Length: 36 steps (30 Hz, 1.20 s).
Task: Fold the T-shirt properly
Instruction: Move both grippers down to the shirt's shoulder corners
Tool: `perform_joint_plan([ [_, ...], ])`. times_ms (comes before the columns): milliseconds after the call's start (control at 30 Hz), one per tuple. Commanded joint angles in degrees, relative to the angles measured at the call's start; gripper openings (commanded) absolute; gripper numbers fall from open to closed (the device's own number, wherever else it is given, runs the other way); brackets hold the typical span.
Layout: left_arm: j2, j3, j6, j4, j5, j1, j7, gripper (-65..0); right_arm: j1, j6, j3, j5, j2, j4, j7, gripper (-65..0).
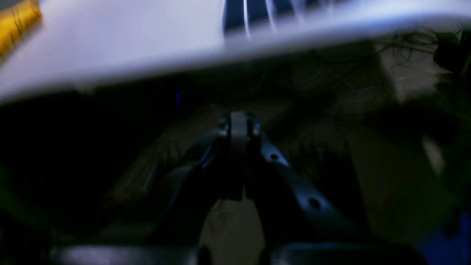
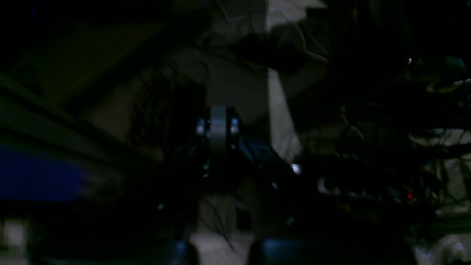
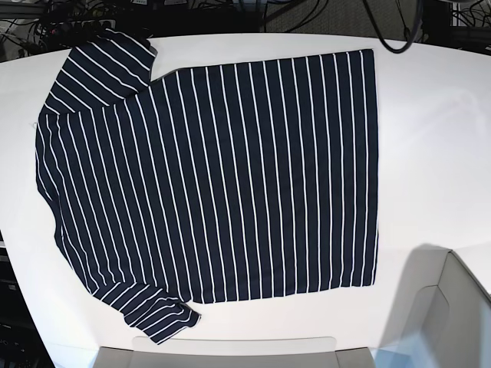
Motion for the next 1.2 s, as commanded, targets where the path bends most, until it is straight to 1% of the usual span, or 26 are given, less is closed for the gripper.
perform_joint_plan([
  [0,0.73,-0.15,0.06,3.01,-0.45,2.51,-2.01,-64.6,-2.94,0.12,0.08,2.17,0.42,4.54,1.53,-64.7],
  [33,0.91,-0.15,0.06,5.29,-0.45,3.3,-2.01,-64.6,-4.53,0.12,0.08,3.67,0.51,8.41,1.36,-64.7],
  [100,1.0,-0.15,0.06,9.16,-0.45,4.27,-2.01,-64.6,-7.78,0.12,0.17,6.39,2.18,16.67,-0.93,-64.2],
  [167,1.0,-0.15,0.06,11.36,-0.36,4.45,-2.01,-64.5,-10.68,0.12,-0.01,9.82,4.38,24.32,-5.33,-62.3],
  [200,1.0,-0.15,0.06,12.42,-0.36,4.45,-2.01,-64.4,-12.0,0.12,0.17,12.37,5.35,28.89,-8.4,-60.7],
  [233,1.0,-0.15,0.06,13.56,-0.36,4.36,-2.01,-63.8,-12.97,0.12,0.25,15.01,6.4,32.84,-11.3,-59.0],
  [300,1.0,-0.15,-0.03,15.58,-0.36,4.53,-1.92,-62.1,-14.11,0.12,0.25,19.41,8.25,38.21,-15.08,-56.2],
  [367,1.0,-0.15,-0.03,18.04,-0.36,4.53,-1.83,-59.5,-15.6,0.12,0.87,23.19,11.5,42.25,-16.93,-53.7],
  [433,1.0,-0.15,-0.03,20.68,-0.27,4.53,-1.83,-57.2,-17.19,0.12,2.01,26.17,14.49,45.24,-17.46,-51.5],
  [567,1.0,-0.06,-0.21,22.7,-0.1,4.62,-0.78,-56.6,-18.68,0.12,3.33,30.66,17.04,47.88,-17.55,-47.0],
  [667,1.0,-0.06,-0.21,24.9,-0.01,4.62,4.06,-56.6,-19.47,0.12,4.91,36.11,18.27,48.23,-17.55,-40.1],
  [767,1.0,-0.06,-0.21,27.8,-0.01,4.62,8.02,-56.6,-19.47,0.12,5.0,41.03,19.5,48.05,-17.55,-35.1],
  [867,1.0,-0.06,-0.21,29.73,-0.01,4.62,10.39,-56.6,-19.56,0.12,5.0,47.1,22.93,47.88,-17.55,-34.4],
  [933,1.0,0.02,-0.21,29.91,-0.01,4.45,11.18,-56.6,-19.47,0.12,4.91,51.32,24.6,47.0,-17.81,-34.4],
  [1100,0.91,0.2,-0.3,29.91,-0.01,4.27,13.11,-56.6,-17.1,0.12,5.0,63.27,30.05,44.63,-22.56,-34.5],
  [1167,0.82,0.2,-0.3,29.91,-0.01,4.18,13.47,-56.6,-15.08,0.12,4.91,65.74,31.28,42.69,-23.61,-34.5],
])
